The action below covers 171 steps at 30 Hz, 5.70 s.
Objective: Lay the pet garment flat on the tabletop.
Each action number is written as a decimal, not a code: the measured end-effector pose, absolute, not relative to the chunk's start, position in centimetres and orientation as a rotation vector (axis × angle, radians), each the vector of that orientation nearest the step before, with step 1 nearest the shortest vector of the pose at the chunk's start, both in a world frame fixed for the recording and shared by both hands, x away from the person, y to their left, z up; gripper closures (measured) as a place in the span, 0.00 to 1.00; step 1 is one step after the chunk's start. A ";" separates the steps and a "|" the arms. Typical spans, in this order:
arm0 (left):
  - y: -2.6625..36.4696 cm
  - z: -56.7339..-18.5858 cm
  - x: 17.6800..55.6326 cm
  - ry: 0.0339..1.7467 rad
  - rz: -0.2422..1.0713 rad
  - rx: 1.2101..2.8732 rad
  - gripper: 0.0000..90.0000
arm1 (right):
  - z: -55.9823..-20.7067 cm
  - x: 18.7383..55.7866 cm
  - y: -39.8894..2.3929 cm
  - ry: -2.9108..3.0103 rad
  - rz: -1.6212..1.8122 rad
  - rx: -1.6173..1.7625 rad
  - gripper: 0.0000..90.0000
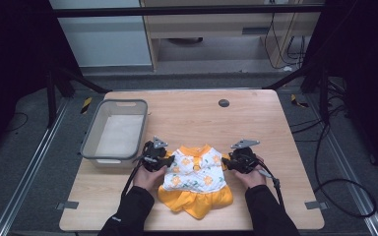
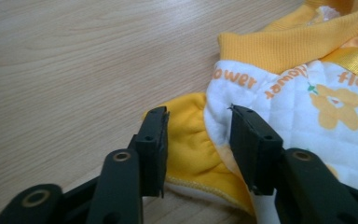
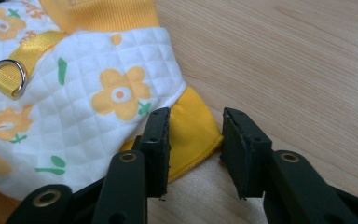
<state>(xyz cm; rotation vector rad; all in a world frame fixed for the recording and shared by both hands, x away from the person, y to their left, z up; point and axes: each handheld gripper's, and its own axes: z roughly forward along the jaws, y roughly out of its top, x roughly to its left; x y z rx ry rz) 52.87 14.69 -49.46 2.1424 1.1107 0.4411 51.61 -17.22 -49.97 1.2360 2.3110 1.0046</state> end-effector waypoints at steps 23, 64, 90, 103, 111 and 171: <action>15.2 -46.1 52.3 1.063 0.484 2.083 0.92 | -45.9 50.8 -16.4 2.238 1.171 1.154 0.99; 17.7 -39.6 50.0 0.953 0.606 1.941 0.52 | -41.3 50.6 -17.9 2.055 1.209 1.153 0.55; 18.9 -47.8 43.9 0.970 0.351 2.144 0.63 | -47.7 43.0 -17.9 2.327 1.182 1.109 0.56; 18.0 -48.9 43.7 0.982 0.279 2.256 0.91 | -49.7 43.0 -16.7 2.447 1.064 1.124 0.78; 18.1 -48.8 43.2 0.978 0.260 2.269 0.96 | -49.4 42.9 -16.8 2.481 1.042 1.140 0.98; 13.4 -49.2 46.5 0.838 0.293 2.241 0.89 | -50.6 50.1 -14.5 2.308 1.122 1.154 1.00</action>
